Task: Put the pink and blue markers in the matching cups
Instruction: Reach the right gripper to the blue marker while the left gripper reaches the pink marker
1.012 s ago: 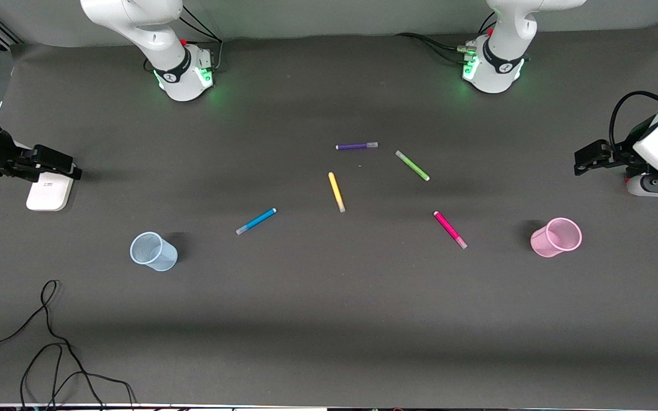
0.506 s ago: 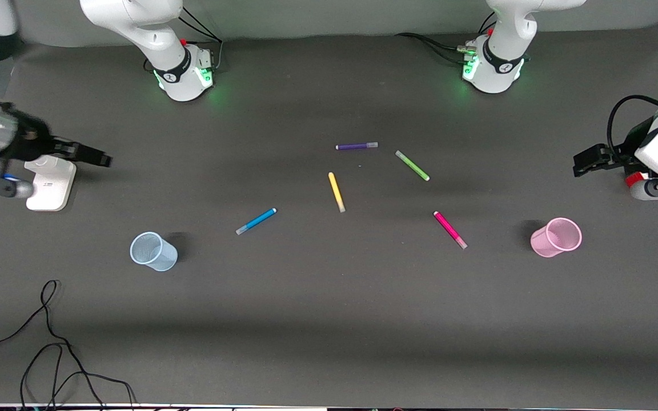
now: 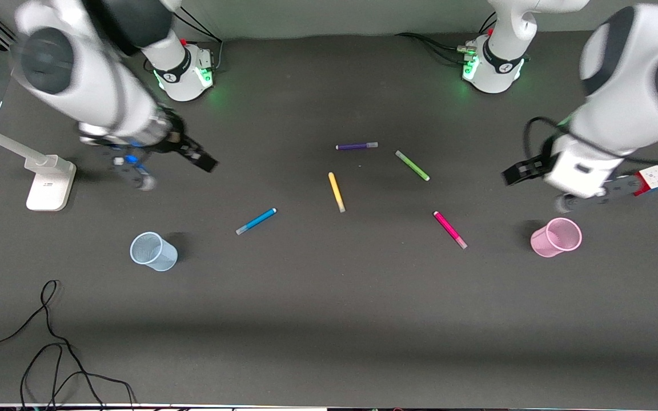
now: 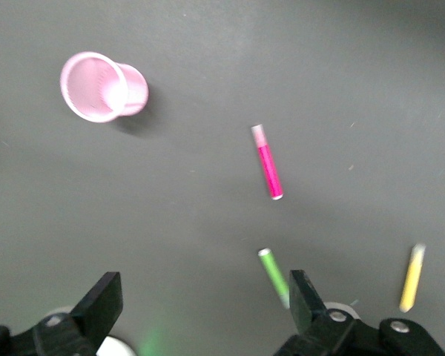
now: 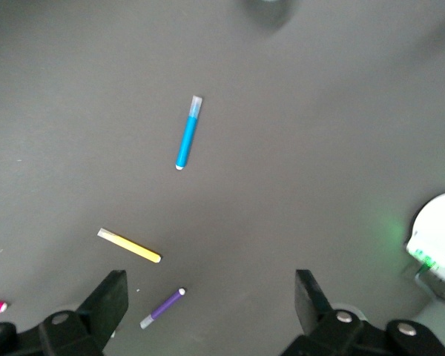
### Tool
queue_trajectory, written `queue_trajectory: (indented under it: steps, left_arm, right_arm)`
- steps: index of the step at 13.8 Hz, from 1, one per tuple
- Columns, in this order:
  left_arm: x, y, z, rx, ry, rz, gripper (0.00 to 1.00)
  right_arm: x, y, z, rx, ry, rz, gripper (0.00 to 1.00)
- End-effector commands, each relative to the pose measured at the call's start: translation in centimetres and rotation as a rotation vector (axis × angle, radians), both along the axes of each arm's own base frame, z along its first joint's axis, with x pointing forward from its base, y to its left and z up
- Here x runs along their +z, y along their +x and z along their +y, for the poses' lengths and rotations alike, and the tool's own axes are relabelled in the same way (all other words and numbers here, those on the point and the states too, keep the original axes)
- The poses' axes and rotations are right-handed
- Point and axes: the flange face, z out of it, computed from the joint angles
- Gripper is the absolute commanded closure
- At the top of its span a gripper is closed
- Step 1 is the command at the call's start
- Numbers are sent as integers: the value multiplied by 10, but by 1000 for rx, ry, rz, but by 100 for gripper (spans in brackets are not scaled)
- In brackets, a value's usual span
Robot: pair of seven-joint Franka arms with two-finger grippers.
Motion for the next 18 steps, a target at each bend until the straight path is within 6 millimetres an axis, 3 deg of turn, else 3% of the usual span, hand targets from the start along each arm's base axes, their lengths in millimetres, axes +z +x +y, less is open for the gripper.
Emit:
queue_trajectory:
  steps: [1, 3, 6, 8, 10, 14, 16, 18]
  left_arm:
    - [-30, -4, -34, 177, 12, -43, 0]
    - [-44, -7, -46, 337, 13, -75, 0]
    - [-70, -12, -49, 344, 11, -82, 0]
    - [-107, -19, -46, 346, 1, -101, 0]
    - [-146, -26, -43, 345, -10, -125, 0]
    - [-223, -29, -44, 345, -19, -146, 0]
    - [-262, -32, -60, 332, -19, -139, 0]
    - [-297, -31, -61, 337, -23, -141, 0]
  right_arm:
    - [-43, 19, 4, -63, -20, 55, 0]
    - [-74, 28, 6, -102, -36, 72, 0]
    - [-122, 29, 3, -162, -65, 99, 0]
    - [-152, 29, 1, -222, -81, 94, 0]
    - [-200, 28, 4, -256, -102, 97, 0]
    - [-261, 25, 14, -359, -110, 64, 0]
    - [-280, 11, 17, -386, -95, 35, 0]
    - [-297, 8, 21, -417, -64, -9, 0]
